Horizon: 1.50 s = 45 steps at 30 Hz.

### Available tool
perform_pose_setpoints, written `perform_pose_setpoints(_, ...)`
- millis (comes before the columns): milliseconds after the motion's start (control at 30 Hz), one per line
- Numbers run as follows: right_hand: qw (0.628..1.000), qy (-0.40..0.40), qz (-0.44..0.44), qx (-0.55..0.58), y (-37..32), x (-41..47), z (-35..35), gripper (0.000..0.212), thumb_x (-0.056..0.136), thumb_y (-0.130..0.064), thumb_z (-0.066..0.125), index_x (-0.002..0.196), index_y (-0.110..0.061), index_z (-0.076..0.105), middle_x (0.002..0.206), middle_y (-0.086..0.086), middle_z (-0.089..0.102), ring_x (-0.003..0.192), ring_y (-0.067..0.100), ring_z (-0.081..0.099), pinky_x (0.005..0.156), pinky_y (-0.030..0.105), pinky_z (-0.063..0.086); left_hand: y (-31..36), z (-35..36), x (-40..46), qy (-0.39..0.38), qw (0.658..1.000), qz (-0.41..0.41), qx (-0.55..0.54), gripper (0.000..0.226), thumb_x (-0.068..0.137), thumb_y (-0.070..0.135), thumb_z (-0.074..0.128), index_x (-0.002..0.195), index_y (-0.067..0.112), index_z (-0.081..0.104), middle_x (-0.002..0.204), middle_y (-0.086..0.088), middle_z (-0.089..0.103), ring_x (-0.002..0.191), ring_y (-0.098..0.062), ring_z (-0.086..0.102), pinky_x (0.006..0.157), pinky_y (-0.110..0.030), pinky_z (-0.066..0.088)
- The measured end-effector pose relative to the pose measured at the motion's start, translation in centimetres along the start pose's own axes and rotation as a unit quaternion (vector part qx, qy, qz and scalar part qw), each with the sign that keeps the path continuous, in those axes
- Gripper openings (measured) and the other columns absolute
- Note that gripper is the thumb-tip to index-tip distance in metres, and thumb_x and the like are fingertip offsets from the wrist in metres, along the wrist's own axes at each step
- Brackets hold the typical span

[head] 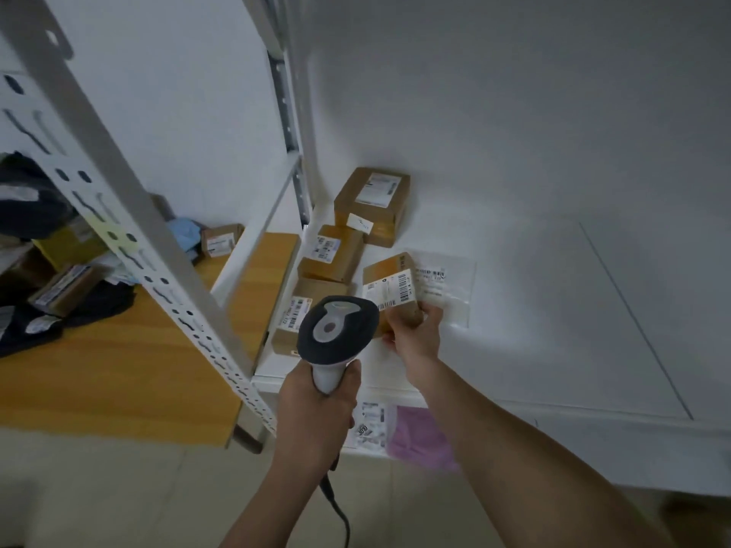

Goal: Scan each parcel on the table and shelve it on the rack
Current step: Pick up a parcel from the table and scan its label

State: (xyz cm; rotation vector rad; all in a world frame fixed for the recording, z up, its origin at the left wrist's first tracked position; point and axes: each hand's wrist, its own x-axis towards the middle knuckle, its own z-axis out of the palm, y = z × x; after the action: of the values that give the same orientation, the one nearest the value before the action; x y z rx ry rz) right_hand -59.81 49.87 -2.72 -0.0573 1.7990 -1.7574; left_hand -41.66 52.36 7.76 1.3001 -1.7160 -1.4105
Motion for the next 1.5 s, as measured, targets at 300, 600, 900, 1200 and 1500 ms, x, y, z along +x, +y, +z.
perform_pose_setpoints(300, 0.985, 0.111, -0.099, -0.089, -0.3, 3.3, -1.6, 0.055, 0.084, -0.018, 0.075, 0.129, -0.017, 0.043, 0.118, 0.002, 0.06, 0.104, 0.023, 0.062, 0.082, 0.023, 0.048, -0.3, 2.0, 1.9, 0.022, 1.0, -0.022, -0.003, 0.033, 0.093, 0.02, 0.064, 0.07, -0.003, 0.057, 0.049, -0.005, 0.056, 0.037, -0.009, 0.051, 0.039, -0.018, 0.042)
perform_pose_setpoints(600, 0.996, 0.01, 0.014, -0.086, 0.1, 4.8, 2.9, 0.06, 0.085, -0.031, 0.074, 0.131, -0.01, 0.042, 0.13, 0.01, 0.052, 0.112, 0.031, 0.06, 0.08, 0.03, 0.058, -0.8, 1.4, 2.7, 0.022, 0.999, -0.032, -0.012, 0.029, 0.093, 0.017, 0.063, 0.071, 0.0, 0.056, 0.051, -0.007, 0.056, 0.041, -0.011, 0.05, 0.041, -0.017, 0.041)
perform_pose_setpoints(900, 0.915, -0.012, -0.19, -0.355, 1.3, 5.0, 3.0, 0.028, 0.088, -0.008, 0.062, 0.114, -0.019, 0.063, 0.134, 0.009, 0.034, 0.125, 0.03, 0.041, 0.094, 0.021, 0.028, -1.9, 0.0, 3.0, 0.036, 0.999, -0.038, -0.013, 0.027, 0.093, 0.016, 0.063, 0.075, -0.003, 0.057, 0.057, -0.015, 0.059, 0.044, -0.014, 0.051, 0.042, -0.019, 0.044)
perform_pose_setpoints(1200, 0.85, -0.055, -0.17, -0.495, -0.2, 2.7, 3.2, 0.072, 0.085, -0.026, 0.069, 0.146, -0.024, 0.031, 0.145, 0.009, 0.022, 0.133, 0.032, 0.02, 0.101, 0.041, 0.036, -2.2, -3.5, 1.6, 0.045, 0.998, -0.04, 0.002, 0.029, 0.093, 0.014, 0.062, 0.075, -0.008, 0.056, 0.054, -0.012, 0.057, 0.041, -0.011, 0.049, 0.04, -0.016, 0.04)
perform_pose_setpoints(1500, 0.743, -0.039, -0.366, -0.559, 1.8, -4.6, 3.7, 0.079, 0.083, -0.075, 0.036, 0.149, -0.033, 0.026, 0.155, 0.0, 0.027, 0.14, 0.03, 0.021, 0.111, 0.053, 0.022, -3.5, -11.6, -0.1, 0.064, 0.997, -0.035, 0.023, 0.028, 0.093, 0.019, 0.063, 0.076, -0.002, 0.058, 0.053, -0.004, 0.057, 0.044, -0.014, 0.052, 0.047, -0.031, 0.045)
